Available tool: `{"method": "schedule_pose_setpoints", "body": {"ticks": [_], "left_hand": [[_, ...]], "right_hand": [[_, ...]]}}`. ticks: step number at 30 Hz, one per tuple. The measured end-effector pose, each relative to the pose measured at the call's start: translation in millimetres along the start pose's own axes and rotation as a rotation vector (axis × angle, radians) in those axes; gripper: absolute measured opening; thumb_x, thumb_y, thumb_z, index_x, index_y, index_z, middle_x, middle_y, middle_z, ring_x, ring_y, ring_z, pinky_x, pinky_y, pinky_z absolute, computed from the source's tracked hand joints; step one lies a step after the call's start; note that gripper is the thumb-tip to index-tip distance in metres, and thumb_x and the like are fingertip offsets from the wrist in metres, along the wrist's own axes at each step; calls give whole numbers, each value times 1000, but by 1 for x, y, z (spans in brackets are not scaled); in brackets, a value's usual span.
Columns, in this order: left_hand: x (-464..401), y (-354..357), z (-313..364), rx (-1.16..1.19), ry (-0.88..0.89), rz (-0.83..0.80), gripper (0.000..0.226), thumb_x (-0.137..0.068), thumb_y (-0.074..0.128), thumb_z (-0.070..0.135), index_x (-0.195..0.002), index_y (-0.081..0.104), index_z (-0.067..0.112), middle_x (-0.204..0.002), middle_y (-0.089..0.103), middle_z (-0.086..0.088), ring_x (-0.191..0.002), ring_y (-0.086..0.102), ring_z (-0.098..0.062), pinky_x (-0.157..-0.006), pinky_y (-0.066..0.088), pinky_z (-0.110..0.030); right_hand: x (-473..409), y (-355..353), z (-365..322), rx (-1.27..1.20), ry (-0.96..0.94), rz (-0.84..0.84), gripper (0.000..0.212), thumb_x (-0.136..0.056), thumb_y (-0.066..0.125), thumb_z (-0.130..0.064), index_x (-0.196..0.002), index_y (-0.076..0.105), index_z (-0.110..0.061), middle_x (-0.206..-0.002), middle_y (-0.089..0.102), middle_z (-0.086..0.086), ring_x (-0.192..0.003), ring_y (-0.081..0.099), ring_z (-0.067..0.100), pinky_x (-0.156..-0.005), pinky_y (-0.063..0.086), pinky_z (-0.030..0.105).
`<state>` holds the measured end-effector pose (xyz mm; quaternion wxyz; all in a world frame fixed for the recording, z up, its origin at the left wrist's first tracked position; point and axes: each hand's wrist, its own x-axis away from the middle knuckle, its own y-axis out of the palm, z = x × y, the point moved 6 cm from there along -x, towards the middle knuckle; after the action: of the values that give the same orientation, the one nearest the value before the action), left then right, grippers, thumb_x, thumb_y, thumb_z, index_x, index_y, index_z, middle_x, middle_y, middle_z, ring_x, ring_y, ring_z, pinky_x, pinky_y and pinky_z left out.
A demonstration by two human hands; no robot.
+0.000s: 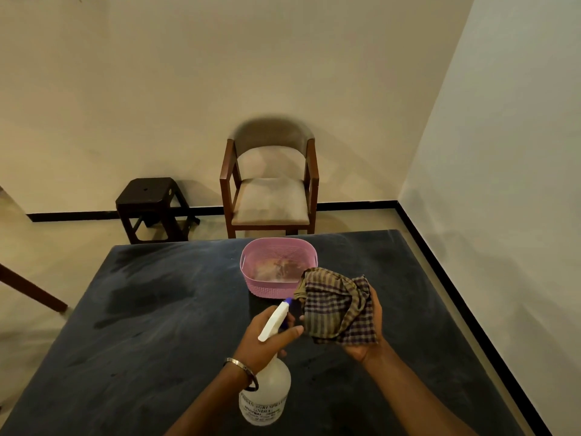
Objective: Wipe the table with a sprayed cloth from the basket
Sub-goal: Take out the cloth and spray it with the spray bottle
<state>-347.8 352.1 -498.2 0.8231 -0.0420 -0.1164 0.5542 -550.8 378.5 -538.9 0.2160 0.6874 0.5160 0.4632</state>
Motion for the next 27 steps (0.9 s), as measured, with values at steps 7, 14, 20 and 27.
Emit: {"method": "schedule_pose_setpoints", "body": {"ticks": [7, 14, 20, 27], "left_hand": [[-36, -30, 38, 23, 129, 117, 35, -85, 71, 16, -108, 52, 36, -104, 61, 10, -98, 62, -2, -81, 56, -26], [-92, -68, 81, 74, 223, 209, 34, -84, 74, 23, -108, 52, 33, -103, 57, 12, -96, 59, -8, -83, 52, -25], [-149, -100, 94, 9, 324, 316, 42, -83, 74, 23, -118, 53, 14, -102, 61, 1, -77, 60, -13, -64, 52, -19], [-198, -108, 78, -43, 378, 334, 46, -81, 76, 21, -117, 46, 22, -103, 56, 3, -80, 58, -13, -66, 52, -16]], "right_hand": [[-34, 68, -3, -84, 27, 7, 61, -90, 40, -52, -80, 83, -11, -91, 77, 17, -73, 75, 33, -51, 59, 47], [-72, 91, -2, -91, 20, 25, 63, -89, 41, -60, -99, 80, -11, -110, 72, 21, -95, 71, 40, -70, 60, 57], [-112, 103, 0, -130, -3, 86, 69, -82, 53, -63, -128, 64, -12, -132, 62, 22, -126, 53, 41, -106, 41, 59], [-143, 106, 2, -158, -8, 101, 70, -86, 48, -64, -132, 62, -13, -135, 59, 20, -126, 53, 40, -102, 46, 58]]}}
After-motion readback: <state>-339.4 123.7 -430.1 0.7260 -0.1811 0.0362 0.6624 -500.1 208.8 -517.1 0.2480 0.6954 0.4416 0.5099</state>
